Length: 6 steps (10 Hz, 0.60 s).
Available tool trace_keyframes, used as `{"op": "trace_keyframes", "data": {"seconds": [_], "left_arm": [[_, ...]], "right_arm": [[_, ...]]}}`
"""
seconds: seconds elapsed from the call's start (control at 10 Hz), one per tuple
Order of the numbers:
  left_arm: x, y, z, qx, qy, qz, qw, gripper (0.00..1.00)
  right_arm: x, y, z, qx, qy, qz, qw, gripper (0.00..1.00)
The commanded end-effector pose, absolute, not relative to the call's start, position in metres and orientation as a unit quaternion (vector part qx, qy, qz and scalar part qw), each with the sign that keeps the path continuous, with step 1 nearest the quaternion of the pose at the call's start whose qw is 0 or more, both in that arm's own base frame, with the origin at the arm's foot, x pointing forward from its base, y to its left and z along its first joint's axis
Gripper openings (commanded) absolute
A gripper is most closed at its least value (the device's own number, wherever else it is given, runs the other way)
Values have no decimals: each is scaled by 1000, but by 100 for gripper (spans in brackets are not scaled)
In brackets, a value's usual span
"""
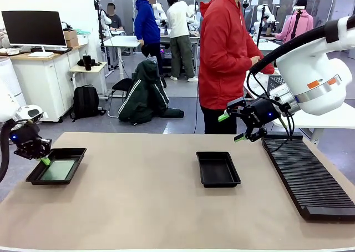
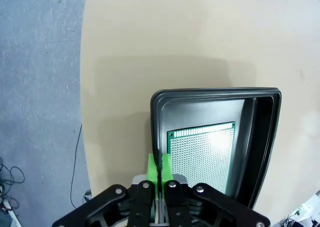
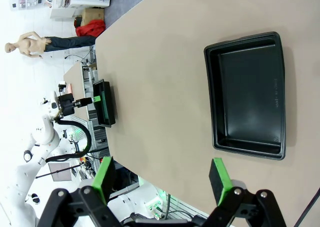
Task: Inspect and transfer BCBs to ESD trays.
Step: Pick up the ESD tray and place it on the left side of the table.
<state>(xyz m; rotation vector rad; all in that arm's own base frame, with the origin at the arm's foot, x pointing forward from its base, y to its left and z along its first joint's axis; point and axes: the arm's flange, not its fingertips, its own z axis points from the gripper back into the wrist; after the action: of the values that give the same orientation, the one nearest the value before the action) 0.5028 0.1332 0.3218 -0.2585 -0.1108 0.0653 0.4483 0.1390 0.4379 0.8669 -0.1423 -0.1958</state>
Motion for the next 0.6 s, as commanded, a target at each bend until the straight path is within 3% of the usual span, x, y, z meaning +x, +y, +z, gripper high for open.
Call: {"op": "trace_keyframes", "data": {"seconds": [0.0,0.5], "left_arm": [[497,132,308,-129,-75,26,988,4],[501,130,310,-122,-61,37,990,4]], "right_arm": [[449,139,439,418,-68,-95,901,100],[449,139,439,418,-68,-95,901,100]]}}
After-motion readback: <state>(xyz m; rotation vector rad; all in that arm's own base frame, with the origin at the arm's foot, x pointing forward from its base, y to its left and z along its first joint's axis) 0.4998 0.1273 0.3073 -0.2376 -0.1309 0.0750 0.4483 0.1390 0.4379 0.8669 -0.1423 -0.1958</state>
